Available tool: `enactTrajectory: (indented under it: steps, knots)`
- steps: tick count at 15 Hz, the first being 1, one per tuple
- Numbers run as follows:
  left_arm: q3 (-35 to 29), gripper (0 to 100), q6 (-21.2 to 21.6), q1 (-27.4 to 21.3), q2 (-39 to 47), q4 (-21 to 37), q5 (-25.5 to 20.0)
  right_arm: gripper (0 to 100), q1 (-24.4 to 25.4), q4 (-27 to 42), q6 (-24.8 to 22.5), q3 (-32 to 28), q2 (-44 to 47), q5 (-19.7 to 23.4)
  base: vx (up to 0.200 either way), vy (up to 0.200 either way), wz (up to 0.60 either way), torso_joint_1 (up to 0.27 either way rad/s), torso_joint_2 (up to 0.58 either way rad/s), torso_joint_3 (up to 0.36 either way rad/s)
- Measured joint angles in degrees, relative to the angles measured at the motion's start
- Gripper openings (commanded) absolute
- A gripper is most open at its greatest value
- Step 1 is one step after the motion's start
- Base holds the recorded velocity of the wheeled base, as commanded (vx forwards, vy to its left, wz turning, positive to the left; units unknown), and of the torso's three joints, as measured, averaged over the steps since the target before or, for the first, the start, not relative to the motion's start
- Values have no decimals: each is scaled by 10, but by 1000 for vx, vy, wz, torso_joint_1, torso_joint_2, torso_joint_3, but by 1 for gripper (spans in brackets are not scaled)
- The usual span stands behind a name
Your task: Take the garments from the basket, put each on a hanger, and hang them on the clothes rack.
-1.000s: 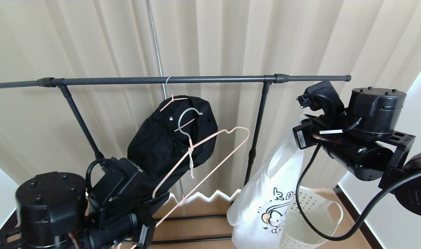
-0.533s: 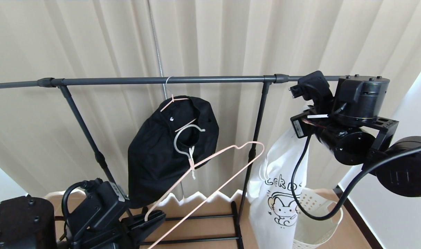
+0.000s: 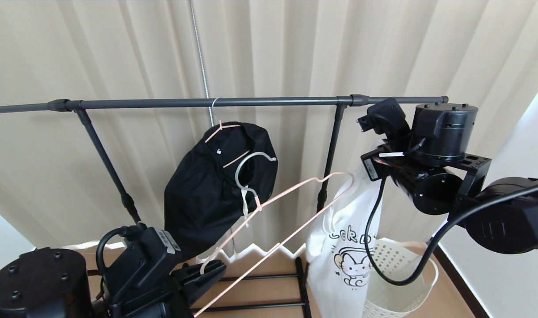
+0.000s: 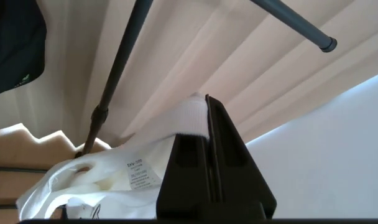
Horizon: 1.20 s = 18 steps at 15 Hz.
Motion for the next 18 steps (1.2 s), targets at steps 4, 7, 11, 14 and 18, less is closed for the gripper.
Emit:
enactTrajectory:
  steps: [4,7,11,14,18]
  knots:
    - [-4,0,-1,-2,52,-59,0,0,21,0,0,-3,1,-1,0,0,0,0,0,0]
    - [-1,0,-5,-2,79,-82,2,0,38,0,0,-4,0,-3,0,0,0,0,0,0]
    - [5,0,-12,-1,109,-140,4,0,72,0,2,6,0,-11,0,0,0,0,0,0]
    - [11,0,-12,-2,128,-158,4,0,100,-2,15,28,-9,-22,0,0,0,0,0,0]
    - [14,0,-12,-2,137,-161,4,0,150,0,42,39,-22,-25,0,0,0,0,0,0]
